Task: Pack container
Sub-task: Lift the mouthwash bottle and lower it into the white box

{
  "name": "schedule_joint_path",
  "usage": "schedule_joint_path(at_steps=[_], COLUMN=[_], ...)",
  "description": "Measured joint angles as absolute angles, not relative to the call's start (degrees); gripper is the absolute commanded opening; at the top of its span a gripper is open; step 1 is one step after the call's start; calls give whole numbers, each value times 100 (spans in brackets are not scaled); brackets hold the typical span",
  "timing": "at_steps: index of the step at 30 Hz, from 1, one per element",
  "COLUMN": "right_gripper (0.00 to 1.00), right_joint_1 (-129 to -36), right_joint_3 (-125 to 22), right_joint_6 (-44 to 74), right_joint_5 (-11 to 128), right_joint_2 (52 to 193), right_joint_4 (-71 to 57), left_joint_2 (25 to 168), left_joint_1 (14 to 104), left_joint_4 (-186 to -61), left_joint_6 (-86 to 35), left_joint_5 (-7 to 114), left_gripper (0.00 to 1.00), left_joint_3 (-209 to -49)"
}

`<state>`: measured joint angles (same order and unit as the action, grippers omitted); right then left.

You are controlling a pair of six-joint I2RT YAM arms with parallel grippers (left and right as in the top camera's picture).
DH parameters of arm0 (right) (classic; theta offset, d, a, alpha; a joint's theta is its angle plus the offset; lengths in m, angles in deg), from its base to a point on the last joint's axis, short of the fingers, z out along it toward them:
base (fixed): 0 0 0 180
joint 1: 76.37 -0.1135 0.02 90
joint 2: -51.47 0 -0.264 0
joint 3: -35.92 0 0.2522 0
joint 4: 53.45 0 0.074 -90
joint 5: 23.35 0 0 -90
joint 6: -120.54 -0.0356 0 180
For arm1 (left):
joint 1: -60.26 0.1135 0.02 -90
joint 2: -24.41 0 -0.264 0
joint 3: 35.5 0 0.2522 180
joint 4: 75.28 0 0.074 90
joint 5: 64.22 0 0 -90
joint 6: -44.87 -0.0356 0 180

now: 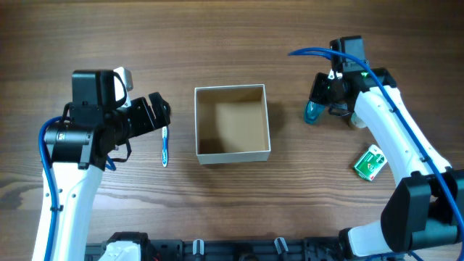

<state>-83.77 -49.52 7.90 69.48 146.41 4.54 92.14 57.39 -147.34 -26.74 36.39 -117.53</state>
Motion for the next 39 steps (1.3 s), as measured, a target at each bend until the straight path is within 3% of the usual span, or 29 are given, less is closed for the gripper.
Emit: schedule_joint_path(at_steps=[4,8,20,29,39], right_gripper=[21,4,4,4,4], right_joint_1=[-8377,-8379,-8680,-10158,-11507], right_joint_3=[-4952,-4952,-5435,-7201,-7282], right_joint_6=[788,790,1302,1446,1267], right_joint_5=[6948,6948,6959,7125,7278], right_joint_2=[14641,14641,14208,13454,14151], right_joint_4=[456,456,1348,2008,1672], left_joint_2=[9214,9214,9214,9214,9214], left_joint_1=[5739,5739,5739,5739,5988], left_joint_4=[-14734,-14734,-14732,-14736,-14760], left_joint_6=[-2674,-2674,-2674,-2678,-2910], left_joint_5=[3639,3639,3641,3628,3287], left_gripper=[100,100,100,100,100], left_joint_3=[-11753,-11753,-11753,-11753,-11753])
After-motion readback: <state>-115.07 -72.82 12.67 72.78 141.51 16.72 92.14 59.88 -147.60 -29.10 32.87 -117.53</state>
